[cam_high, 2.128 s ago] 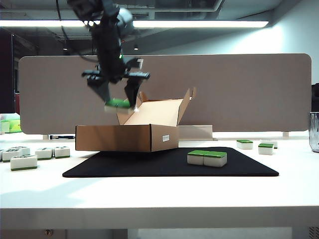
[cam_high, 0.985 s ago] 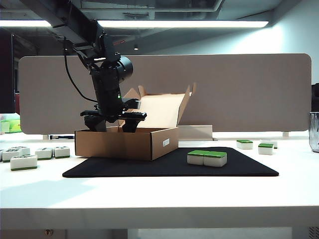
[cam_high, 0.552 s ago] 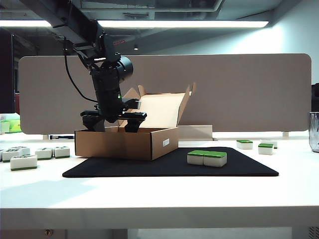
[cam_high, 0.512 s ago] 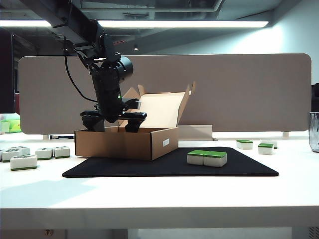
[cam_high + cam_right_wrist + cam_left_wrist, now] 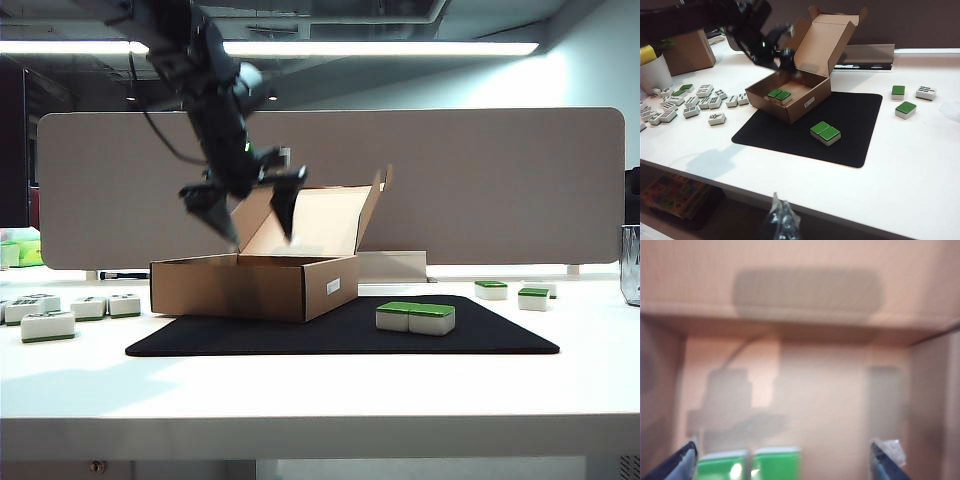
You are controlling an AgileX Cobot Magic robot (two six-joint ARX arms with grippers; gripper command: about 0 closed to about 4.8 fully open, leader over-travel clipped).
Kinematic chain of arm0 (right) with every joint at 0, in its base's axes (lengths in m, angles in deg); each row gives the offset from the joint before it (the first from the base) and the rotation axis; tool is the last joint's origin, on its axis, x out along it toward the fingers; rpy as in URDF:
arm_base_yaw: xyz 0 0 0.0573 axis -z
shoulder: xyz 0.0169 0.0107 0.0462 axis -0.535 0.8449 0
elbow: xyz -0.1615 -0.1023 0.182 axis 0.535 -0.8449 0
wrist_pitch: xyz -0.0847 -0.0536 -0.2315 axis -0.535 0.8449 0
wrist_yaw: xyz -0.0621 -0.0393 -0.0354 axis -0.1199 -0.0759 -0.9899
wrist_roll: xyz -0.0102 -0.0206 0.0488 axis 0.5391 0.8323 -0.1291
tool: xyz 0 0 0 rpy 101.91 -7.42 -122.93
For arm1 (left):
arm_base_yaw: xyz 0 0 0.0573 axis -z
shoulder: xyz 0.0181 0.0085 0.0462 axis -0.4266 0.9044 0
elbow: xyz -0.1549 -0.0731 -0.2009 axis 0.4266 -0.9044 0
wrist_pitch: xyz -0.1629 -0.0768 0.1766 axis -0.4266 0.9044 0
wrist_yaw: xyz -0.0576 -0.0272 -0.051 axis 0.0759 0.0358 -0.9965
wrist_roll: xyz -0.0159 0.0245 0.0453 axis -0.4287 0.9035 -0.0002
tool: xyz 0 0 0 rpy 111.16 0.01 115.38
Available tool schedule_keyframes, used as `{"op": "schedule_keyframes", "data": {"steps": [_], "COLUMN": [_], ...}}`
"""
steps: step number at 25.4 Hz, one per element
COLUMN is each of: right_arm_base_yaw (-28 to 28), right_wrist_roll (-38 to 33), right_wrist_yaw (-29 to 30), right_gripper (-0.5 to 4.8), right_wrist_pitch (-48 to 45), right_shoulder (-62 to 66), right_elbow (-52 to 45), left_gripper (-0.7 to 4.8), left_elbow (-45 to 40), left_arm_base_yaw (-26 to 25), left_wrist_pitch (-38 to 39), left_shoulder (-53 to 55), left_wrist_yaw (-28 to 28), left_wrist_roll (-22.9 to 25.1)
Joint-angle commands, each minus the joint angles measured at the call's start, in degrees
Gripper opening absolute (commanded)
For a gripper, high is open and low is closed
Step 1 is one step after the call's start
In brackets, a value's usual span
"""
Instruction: Pick up four mahjong tiles and put them into the paper box.
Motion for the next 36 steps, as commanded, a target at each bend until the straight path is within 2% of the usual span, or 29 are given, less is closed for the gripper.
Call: {"op": "schedule_keyframes", "data": {"steps": [1,5,9,11,15,21,36], "right_arm_base_yaw": [0.0,-0.02,-0.02,-0.02,-0.02,-0.02,-0.02], "right_wrist_roll": [0.15,0.15,0.17,0.17,0.17,0.17,0.17], "right_wrist_yaw": [-0.04,-0.04,-0.04,-0.04,-0.04,-0.04,-0.04], "right_gripper": [-0.01,-0.01,-0.01,-0.01,-0.01,-0.01,-0.01], "right_wrist_pitch": [-0.74,-0.76,-0.74,-0.74,-0.76,-0.74,-0.76], "right_shoulder": [-0.7,-0.7,-0.7,-0.7,-0.7,-0.7,-0.7], "right_elbow": [0.17,0.17,0.17,0.17,0.17,0.17,0.17], "left_gripper": [4.29,4.25,4.25,4.25,4.26,4.32,4.31], "left_elbow": [4.79,8.33,8.5,8.5,7.8,5.38,-3.41], "left_arm_base_yaw": [1.53,4.87,10.84,13.35,17.73,22.69,23.61], "left_wrist_pitch": [2.45,4.66,8.85,10.78,11.98,11.96,9.64], "left_shoulder": [-0.5,-0.5,-0.42,-0.09,-0.09,0.81,4.39], "left_wrist_yaw": [-6.93,-8.57,-8.48,-6.62,0.61,6.16,6.32], "left_wrist_roll": [-4.61,-4.79,-5.4,-5.4,-5.35,-5.33,-5.4]}}
